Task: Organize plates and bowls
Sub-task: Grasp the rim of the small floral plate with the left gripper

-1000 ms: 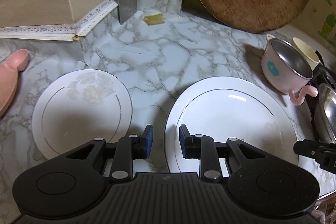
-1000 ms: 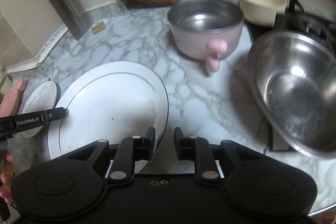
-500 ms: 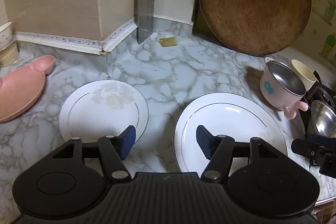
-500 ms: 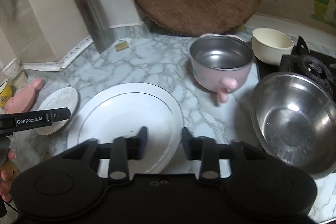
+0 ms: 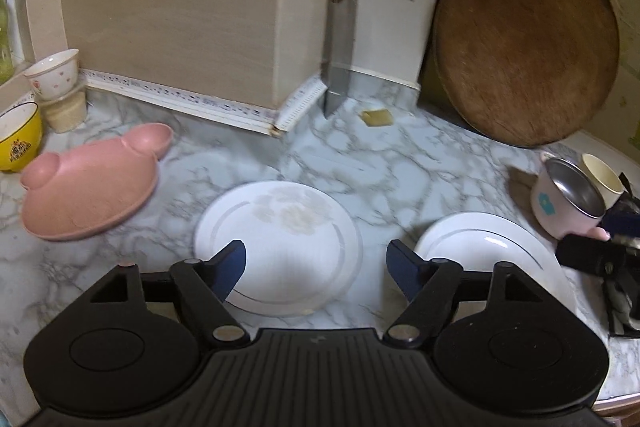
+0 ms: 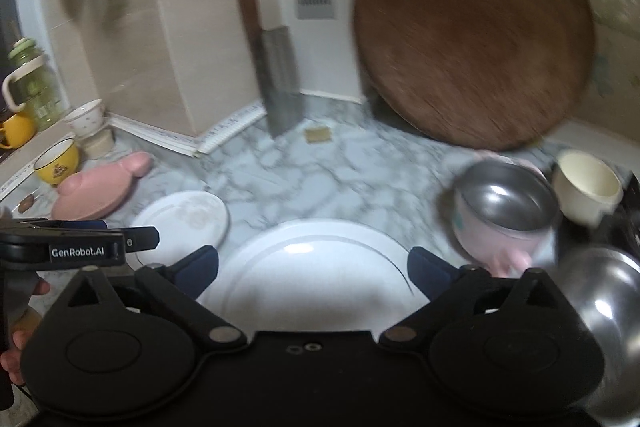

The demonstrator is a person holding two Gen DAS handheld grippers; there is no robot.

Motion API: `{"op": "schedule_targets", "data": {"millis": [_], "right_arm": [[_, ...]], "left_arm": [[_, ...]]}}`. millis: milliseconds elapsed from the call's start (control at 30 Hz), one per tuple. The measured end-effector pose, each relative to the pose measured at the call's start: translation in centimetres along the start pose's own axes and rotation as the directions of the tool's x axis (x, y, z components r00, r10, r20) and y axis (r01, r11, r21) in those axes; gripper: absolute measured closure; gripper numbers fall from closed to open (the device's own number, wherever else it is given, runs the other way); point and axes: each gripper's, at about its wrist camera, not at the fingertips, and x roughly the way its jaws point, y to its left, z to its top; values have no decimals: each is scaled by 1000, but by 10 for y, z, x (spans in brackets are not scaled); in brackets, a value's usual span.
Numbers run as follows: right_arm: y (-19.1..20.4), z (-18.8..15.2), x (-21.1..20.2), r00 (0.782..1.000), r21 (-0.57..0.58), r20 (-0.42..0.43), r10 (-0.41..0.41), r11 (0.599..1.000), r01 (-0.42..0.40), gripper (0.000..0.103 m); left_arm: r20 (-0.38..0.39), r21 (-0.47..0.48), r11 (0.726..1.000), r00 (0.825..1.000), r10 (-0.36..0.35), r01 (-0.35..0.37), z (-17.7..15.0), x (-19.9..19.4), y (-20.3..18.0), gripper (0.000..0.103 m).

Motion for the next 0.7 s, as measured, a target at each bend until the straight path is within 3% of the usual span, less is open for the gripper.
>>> {"op": "schedule_targets", "data": {"millis": [300, 700], "right_arm": [[36, 39, 68, 992, -8, -90, 84, 996, -85, 0], [70, 44, 156, 962, 9, -253, 102, 995, -103, 7]], "left_arm": [[-37, -48, 998, 999, 29, -31, 15, 31, 52, 25], [-158, -77, 996, 987, 26, -39, 20, 86, 94, 25]]}}
